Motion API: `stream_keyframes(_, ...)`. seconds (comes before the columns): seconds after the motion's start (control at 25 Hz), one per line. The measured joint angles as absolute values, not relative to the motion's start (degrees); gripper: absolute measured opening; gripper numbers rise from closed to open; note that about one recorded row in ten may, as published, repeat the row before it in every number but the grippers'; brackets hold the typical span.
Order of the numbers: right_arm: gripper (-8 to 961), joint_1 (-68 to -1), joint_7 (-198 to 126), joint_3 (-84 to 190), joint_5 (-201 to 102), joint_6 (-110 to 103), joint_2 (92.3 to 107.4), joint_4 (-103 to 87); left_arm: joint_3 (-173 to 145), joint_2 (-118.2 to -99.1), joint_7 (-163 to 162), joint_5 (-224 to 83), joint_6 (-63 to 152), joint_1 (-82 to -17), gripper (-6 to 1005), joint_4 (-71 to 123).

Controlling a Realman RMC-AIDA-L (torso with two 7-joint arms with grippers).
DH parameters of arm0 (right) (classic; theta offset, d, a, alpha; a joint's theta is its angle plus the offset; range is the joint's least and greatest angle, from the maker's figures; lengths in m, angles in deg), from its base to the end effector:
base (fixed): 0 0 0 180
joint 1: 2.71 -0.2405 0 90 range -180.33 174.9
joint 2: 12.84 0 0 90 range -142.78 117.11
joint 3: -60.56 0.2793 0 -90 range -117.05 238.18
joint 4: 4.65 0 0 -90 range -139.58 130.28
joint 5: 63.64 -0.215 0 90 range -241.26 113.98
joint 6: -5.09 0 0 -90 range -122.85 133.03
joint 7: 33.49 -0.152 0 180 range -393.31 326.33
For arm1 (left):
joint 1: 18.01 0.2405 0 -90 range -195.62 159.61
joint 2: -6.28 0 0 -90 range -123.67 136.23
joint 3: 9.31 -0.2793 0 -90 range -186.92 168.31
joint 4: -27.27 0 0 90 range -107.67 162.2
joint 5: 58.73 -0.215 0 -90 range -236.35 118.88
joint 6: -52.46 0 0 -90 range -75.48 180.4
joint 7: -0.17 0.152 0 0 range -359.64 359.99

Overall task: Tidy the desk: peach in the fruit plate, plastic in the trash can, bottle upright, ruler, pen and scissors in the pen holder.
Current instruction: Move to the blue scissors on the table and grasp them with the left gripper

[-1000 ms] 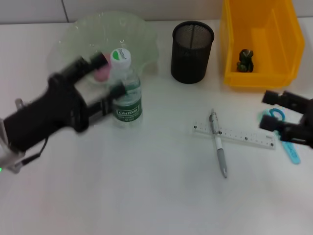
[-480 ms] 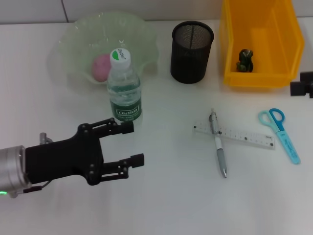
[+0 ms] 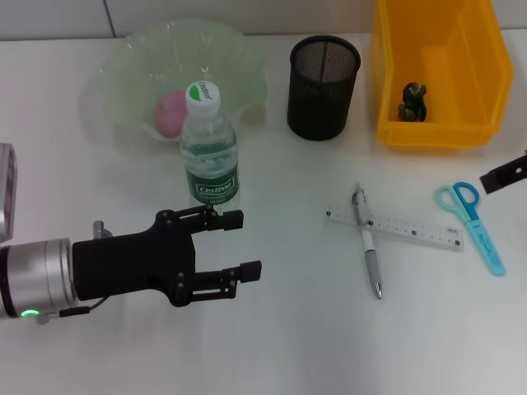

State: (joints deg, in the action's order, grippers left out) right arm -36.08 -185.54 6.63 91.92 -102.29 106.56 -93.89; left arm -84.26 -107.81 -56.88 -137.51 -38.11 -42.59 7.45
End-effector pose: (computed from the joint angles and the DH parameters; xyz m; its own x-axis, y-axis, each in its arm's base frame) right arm 0.2275 0.3546 0.0813 0.4805 -0.8766 -0.0265 -0.7624 -0.4025 -0.5067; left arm -0.2901 0.2817 -0.0591 0.7573 0.2309 0.6108 0.3097 -0.9505 -0.0247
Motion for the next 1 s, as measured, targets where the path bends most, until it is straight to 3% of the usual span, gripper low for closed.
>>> stream_keyframes(1.0,839,-33.1,-195.7,-11.5,96.4,-85.0,106.47,-79.4,-84.0,-108.10,-57.8,-137.5,-33.8,-43.0,763,7.3)
